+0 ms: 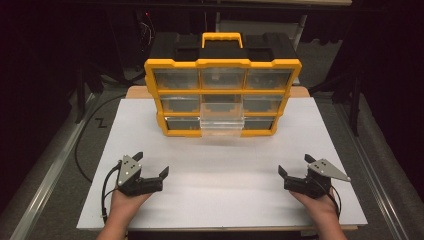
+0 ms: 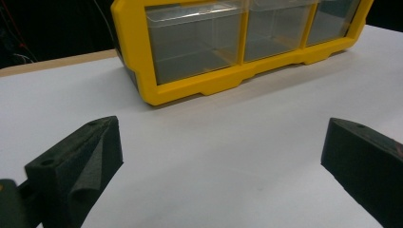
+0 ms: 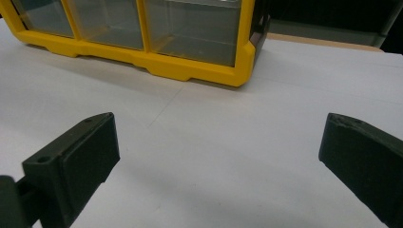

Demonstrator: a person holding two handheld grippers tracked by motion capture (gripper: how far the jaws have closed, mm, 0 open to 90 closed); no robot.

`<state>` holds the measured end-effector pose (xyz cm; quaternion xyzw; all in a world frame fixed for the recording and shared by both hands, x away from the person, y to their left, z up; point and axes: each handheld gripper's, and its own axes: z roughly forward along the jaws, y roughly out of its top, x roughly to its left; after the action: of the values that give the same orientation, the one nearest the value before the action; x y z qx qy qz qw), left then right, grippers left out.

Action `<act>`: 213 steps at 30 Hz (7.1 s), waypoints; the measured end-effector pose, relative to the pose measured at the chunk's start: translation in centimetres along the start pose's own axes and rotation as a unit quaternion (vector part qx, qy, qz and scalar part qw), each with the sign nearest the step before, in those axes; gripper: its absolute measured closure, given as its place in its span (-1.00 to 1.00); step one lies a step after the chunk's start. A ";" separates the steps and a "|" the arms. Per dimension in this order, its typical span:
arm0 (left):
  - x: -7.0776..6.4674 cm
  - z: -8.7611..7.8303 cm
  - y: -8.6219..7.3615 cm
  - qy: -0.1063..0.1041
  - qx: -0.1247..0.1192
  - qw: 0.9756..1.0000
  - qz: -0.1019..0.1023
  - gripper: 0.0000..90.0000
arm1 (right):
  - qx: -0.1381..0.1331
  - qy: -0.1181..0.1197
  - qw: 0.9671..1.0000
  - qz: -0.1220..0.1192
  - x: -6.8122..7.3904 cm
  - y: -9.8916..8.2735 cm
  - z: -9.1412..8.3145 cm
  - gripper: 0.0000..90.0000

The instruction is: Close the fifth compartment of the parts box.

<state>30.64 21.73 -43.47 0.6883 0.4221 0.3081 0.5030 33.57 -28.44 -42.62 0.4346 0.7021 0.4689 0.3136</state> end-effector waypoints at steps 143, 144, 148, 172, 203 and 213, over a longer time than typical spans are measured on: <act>-0.1 0.0 0.1 -0.002 -0.028 1.000 -0.003 -0.99 | -0.057 0.133 0.987 -0.065 10.9 6.6 5.8 1.00; -0.1 0.0 0.0 -0.003 -0.025 1.000 -0.003 -0.99 | -0.059 0.133 0.987 -0.062 11.2 6.8 5.9 1.00; -0.2 0.1 0.0 -0.002 -0.026 1.000 -0.001 -0.99 | -0.066 0.132 0.987 -0.067 11.7 7.2 6.0 1.00; -0.1 0.0 0.1 -0.003 -0.031 1.000 0.000 -1.00 | -0.091 0.127 0.986 -0.065 12.9 11.0 6.4 1.00; -0.3 -0.1 0.1 -0.012 -0.033 0.999 0.001 -1.00 | -0.090 0.112 0.987 -0.071 13.5 12.0 7.4 1.00; -0.2 -0.1 0.1 -0.011 -0.034 0.999 -0.001 -1.00 | -0.086 0.108 0.987 -0.077 13.2 12.2 7.8 1.00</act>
<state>30.44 21.59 -43.35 0.6737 0.4070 0.3142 0.5308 38.38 -11.25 -34.52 0.2975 0.7204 0.5461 0.3071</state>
